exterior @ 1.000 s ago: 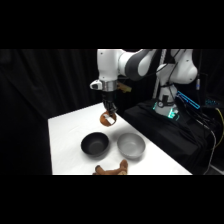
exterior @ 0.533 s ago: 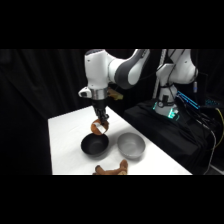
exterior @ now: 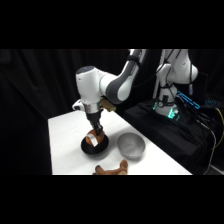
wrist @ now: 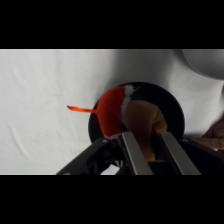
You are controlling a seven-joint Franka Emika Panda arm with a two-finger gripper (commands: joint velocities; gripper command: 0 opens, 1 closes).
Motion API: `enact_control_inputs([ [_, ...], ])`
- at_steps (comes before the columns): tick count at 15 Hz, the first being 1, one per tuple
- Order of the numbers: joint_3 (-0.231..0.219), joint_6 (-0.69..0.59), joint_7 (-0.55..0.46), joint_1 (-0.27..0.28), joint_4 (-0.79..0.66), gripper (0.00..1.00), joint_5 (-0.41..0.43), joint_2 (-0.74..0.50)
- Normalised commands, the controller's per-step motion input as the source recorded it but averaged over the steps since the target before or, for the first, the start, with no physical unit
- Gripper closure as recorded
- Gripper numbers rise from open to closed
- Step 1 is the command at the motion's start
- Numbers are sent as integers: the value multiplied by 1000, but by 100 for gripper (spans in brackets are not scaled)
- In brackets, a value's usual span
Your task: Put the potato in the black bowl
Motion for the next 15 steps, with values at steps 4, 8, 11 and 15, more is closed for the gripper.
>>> enact_control_inputs([
  [4,-7,9,9,14,271,13,67,172],
  [8,-22,-119,18,21,208,0,50,4],
  [11,-7,-340,-6,17,144,0,76,-199],
  [15,5,-423,-27,2,44,0,100,-346],
])
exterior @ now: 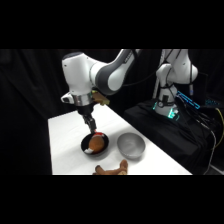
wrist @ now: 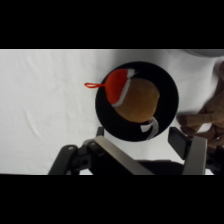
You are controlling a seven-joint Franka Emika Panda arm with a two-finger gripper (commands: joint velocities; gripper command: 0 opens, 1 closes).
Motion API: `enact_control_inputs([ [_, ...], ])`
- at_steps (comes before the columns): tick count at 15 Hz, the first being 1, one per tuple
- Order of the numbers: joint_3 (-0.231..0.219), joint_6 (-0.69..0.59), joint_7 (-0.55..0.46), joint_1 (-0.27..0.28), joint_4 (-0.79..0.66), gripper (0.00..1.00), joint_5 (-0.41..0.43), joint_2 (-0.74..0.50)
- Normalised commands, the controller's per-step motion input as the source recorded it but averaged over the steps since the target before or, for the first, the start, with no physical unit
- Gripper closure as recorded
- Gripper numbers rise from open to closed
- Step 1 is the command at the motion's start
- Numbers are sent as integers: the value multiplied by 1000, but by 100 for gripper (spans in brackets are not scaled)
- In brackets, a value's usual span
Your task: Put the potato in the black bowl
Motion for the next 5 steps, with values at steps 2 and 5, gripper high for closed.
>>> enact_control_inputs([
  [2,12,-398,-59,-23,38,0,136,-339],
  [5,9,-395,-40,-24,82,0,151,-275],
])
